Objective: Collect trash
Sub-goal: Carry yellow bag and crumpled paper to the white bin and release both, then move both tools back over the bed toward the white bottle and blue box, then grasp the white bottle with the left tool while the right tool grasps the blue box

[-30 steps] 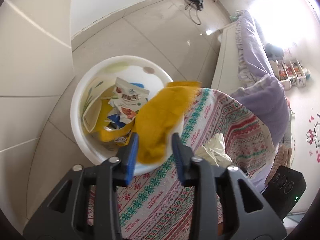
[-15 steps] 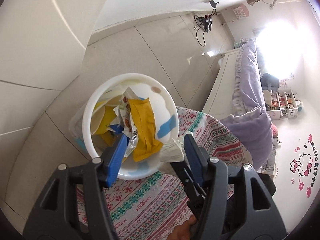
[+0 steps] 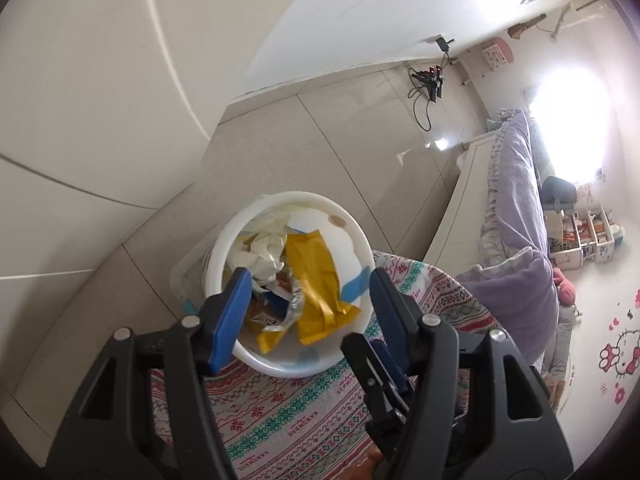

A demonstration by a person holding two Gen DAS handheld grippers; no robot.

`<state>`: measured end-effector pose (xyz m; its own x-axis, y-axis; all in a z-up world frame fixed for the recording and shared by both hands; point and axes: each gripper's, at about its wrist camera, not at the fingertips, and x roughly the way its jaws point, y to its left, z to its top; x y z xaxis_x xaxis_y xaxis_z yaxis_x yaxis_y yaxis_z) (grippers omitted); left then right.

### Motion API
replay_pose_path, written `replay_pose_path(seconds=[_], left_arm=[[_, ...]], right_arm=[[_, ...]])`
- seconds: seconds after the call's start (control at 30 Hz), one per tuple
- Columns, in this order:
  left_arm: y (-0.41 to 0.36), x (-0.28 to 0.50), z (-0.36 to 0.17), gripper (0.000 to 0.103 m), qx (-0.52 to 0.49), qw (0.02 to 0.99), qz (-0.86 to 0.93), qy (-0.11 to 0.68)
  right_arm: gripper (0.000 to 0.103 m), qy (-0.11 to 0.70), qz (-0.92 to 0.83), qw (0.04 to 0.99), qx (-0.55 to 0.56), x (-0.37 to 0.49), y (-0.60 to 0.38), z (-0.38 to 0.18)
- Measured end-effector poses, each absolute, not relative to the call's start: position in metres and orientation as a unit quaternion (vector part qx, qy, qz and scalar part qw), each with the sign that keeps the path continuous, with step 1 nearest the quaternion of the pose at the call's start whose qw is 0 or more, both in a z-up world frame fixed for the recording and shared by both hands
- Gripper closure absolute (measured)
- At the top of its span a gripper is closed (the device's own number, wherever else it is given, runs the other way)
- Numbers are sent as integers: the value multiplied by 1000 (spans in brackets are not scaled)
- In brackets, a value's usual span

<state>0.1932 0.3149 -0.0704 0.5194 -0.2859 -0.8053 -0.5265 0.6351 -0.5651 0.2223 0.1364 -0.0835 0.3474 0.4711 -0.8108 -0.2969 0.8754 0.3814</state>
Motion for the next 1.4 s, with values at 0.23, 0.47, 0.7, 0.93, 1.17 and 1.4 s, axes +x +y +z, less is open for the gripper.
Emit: replay_pose_path(seconds=[0.23,0.47,0.7,0.93,1.17,1.4], left_arm=[[263,199,-57,41,-376,782,37,495],[175,201,-41,41,-302,805,-27,509],[64,203,-24,41,-155,819,-153,531],[-23,202,-31,40,-84,790,-247,555],[-94,204,-48,40,-9,777,-274,566],[-126,217,-66,40,23,771,-283,570]], right_arm=[[35,505,196,837,73,202,70,-57],[35,504,131,852,58,187,-11,-25],[31,483,78,867,93,169,-122,18],[27,475,-26,865,163,158,-242,19],[27,506,-84,814,272,154,-321,-21],[27,518,-71,773,360,153,-346,-50]])
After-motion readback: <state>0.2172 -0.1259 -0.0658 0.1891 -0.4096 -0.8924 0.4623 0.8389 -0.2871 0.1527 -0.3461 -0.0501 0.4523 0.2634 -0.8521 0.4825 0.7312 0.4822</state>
